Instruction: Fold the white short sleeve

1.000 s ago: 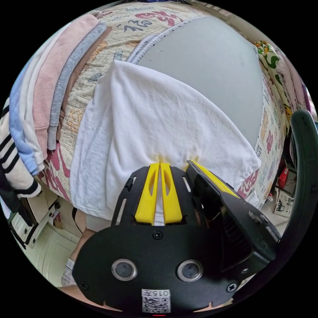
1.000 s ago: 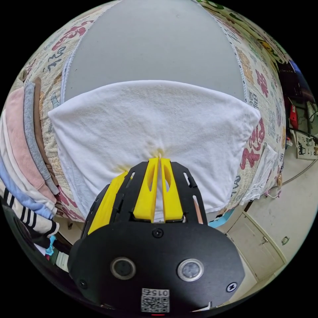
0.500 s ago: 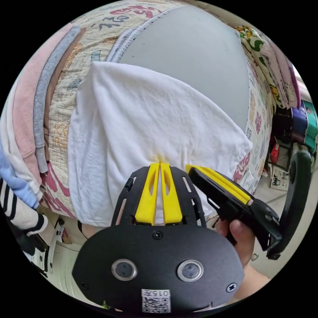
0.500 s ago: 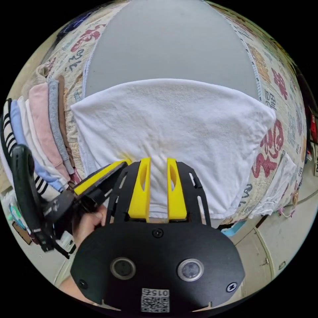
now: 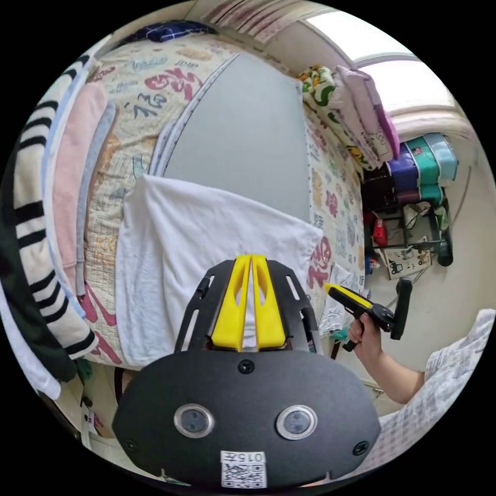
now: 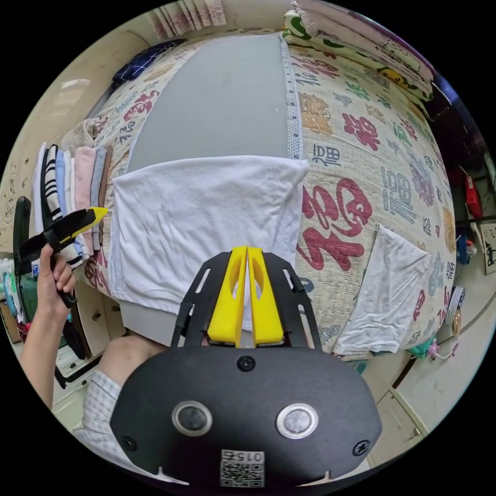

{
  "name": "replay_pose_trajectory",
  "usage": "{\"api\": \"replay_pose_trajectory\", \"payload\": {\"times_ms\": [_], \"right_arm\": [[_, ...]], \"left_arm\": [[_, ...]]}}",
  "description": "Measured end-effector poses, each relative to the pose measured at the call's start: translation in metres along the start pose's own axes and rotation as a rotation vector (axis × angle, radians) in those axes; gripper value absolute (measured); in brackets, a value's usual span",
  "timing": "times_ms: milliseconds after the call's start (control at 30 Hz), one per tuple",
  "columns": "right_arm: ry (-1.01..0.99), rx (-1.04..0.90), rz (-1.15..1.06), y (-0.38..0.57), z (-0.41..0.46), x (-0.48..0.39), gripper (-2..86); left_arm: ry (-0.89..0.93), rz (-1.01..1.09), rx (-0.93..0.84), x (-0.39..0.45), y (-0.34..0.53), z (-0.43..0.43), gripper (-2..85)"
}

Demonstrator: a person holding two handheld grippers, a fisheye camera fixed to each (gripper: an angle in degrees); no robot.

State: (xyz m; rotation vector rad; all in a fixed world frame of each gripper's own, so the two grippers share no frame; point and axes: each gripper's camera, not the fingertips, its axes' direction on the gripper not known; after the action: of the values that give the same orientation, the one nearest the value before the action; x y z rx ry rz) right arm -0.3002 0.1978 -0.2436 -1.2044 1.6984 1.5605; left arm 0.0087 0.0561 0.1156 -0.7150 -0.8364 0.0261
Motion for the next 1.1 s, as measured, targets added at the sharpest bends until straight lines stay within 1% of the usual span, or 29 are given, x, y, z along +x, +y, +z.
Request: {"api": "replay_pose_trajectory", "payload": {"times_ms": [67,133,200,333,400,433,500,567,700,767,833,900,967,1067,1100], "right_arm": [[-0.067,0.057,-0.008,0.022,-0.021,0.005,-1.0],[-0.119,0.103,0.012,0.04,-0.036,0.008,-1.0],[-0.147,0.131,0.056,0.058,-0.046,0.009,-1.0],[-0.138,0.178,0.164,0.102,-0.058,0.0,-1.0],[-0.124,0.206,0.221,0.121,-0.059,-0.005,-1.0],[-0.111,0.225,0.263,0.133,-0.057,-0.009,-1.0],[-0.092,0.261,0.332,0.149,-0.052,-0.014,-1.0],[-0.089,0.321,0.383,0.165,-0.042,-0.019,-1.0],[-0.101,0.41,0.384,0.176,-0.028,-0.023,-1.0],[-0.099,0.505,0.368,0.177,-0.03,-0.023,-1.0],[-0.103,0.58,0.382,0.176,-0.036,-0.021,-1.0],[-0.14,0.651,0.415,0.174,-0.043,-0.016,-1.0],[-0.223,0.773,0.421,0.168,-0.056,-0.009,-1.0],[-0.337,0.898,0.418,0.148,-0.069,0.001,-0.9],[-0.362,0.904,0.442,0.142,-0.072,0.005,-0.8]], "left_arm": [[-0.001,0.04,0.105,0.004,0.01,-0.02,-0.2],[0.049,0.06,0.161,0.004,0.016,-0.029,-0.2],[0.084,0.122,0.211,0.004,0.022,-0.031,-0.3],[-0.057,0.338,0.297,0.007,0.032,-0.019,-0.5],[-0.07,0.438,0.261,0.005,0.033,-0.006,-0.5],[-0.046,0.504,0.222,0.001,0.034,0.004,-0.6],[0.043,0.587,0.185,-0.011,0.036,0.019,-0.6],[0.192,0.704,0.143,-0.03,0.036,0.041,-0.7],[0.265,0.769,0.118,-0.059,0.033,0.074,-0.8],[0.31,0.824,0.123,-0.077,0.037,0.091,-0.8],[0.309,0.843,0.145,-0.09,0.041,0.101,-0.8],[0.306,0.866,0.169,-0.1,0.045,0.108,-0.8],[0.314,0.902,0.201,-0.109,0.047,0.117,-0.8],[0.326,0.884,0.152,-0.119,0.041,0.135,-0.7],[0.326,0.882,0.141,-0.121,0.04,0.138,-0.7]]}}
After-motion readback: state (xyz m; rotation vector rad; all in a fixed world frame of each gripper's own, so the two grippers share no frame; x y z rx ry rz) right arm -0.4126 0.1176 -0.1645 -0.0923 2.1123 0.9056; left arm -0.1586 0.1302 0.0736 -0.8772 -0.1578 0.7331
